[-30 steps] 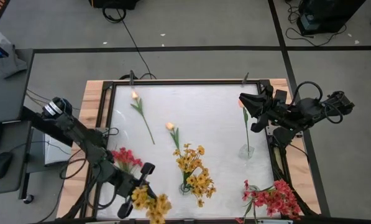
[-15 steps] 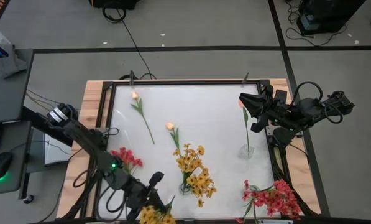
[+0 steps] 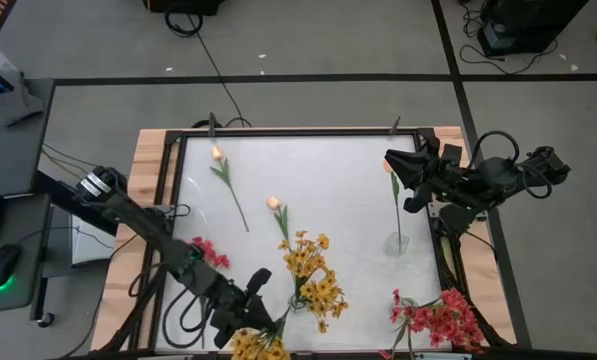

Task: Sort flowers into vase by color
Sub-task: Put the yellow flower into the left transparent vase

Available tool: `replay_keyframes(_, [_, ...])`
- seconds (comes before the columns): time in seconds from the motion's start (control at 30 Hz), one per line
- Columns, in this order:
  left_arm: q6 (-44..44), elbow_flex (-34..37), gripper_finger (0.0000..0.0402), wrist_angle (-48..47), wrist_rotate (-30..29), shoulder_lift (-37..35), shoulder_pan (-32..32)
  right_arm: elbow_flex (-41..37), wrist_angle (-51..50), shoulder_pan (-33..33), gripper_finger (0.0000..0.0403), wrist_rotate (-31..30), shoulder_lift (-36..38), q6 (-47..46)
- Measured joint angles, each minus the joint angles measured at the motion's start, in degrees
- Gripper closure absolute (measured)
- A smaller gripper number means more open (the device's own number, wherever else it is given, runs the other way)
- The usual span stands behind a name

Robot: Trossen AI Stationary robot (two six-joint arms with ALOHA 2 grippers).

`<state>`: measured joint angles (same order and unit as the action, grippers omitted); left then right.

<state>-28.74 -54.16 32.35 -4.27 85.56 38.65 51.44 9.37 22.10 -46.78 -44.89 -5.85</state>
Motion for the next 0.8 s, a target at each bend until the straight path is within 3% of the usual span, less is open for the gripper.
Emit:
replay_keyframes(0.33, [3.4, -1.5, 0.0386, 0.4, 3.8, 1.7, -2.2, 0.0, 0.0, 0.0, 0.0328, 0.0, 0.0, 0.0])
replay_keyframes(0.8, [7.4, -1.4, 0.0386, 0.0, 3.8, 3.5, -3.1, 0.0, 0.0, 0.0, 0.0328, 0.0, 0.0, 0.0])
